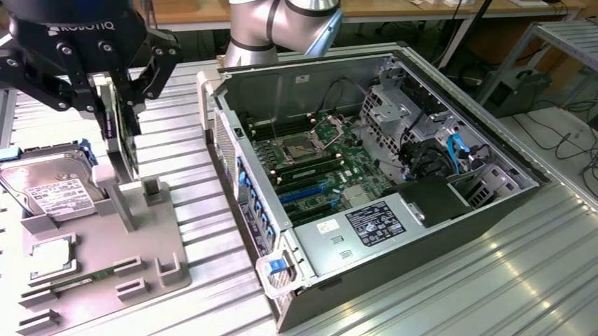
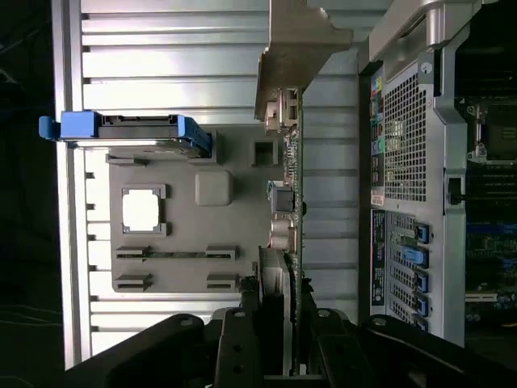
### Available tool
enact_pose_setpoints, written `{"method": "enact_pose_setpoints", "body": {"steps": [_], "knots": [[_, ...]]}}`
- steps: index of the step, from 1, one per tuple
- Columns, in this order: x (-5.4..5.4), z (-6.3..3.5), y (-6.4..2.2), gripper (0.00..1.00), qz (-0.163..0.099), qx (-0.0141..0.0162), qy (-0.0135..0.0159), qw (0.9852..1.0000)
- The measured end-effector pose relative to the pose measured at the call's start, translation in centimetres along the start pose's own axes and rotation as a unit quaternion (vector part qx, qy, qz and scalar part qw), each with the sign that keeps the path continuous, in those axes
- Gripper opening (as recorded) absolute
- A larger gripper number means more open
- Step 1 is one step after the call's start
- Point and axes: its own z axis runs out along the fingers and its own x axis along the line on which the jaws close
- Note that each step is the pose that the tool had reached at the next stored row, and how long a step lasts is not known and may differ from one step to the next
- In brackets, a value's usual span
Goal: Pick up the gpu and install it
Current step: 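Pick up the gpu and move the gpu toward the slot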
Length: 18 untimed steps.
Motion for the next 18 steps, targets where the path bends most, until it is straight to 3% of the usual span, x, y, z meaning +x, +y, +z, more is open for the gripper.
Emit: {"method": "enact_pose_setpoints", "body": {"steps": [1,18], "knots": [[0.0,-1.3,0.04,0.28,0.0,0.0,0.0,1.0],[-1.5,-1.3,0.06,0.28,0.0,0.0,0.0,1.0]]}}
